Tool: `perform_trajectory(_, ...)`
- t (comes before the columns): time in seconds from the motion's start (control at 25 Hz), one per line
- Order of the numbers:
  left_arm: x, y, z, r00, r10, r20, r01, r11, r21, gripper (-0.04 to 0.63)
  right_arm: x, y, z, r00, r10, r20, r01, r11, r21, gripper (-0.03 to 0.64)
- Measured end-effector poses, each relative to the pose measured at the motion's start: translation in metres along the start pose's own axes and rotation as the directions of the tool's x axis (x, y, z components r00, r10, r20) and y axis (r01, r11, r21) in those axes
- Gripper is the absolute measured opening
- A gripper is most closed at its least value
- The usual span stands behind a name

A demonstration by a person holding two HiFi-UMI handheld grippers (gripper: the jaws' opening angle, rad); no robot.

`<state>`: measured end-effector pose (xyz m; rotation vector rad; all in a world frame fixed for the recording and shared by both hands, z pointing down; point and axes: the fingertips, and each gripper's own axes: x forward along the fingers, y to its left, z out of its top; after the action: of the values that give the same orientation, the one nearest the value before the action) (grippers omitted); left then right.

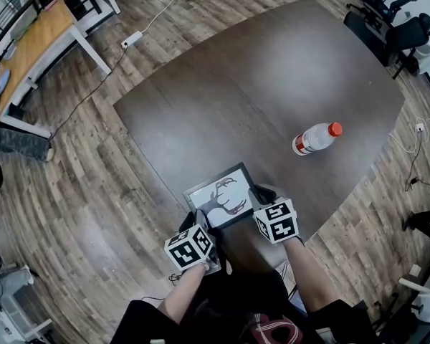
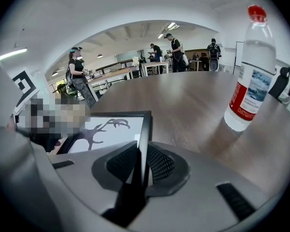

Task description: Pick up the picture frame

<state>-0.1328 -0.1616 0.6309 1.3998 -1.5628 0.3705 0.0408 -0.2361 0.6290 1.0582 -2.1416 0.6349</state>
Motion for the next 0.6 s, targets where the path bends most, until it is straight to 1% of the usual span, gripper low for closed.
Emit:
perform_trajectory(0.16, 0.0, -0.001, -0.001, 1.0, -0.001, 0.004, 0.001, 1.0, 0.003, 0.078, -0.003, -0.001, -0.003, 0.999, -0.05, 0.009, 0.05, 0.999, 0.015, 0.071)
perform_trajectory(0.36, -0.002, -0.005, 0.0, 1.0, -0.013, 0.012, 0.013, 1.0, 0.013, 0.077, -0.008, -0.003, -0.003, 0.998, -0.059, 0.027, 0.058, 0.998, 0.027, 0.071)
perform_trajectory(0.6, -0.009, -0.012, 0.008, 0.999, -0.037, 0.034, 0.035, 0.998, 0.058, 0.077, -0.017, -0.004, 0.001, 0.995, -0.082, 0.05, 0.079, 0.995, 0.056, 0.071)
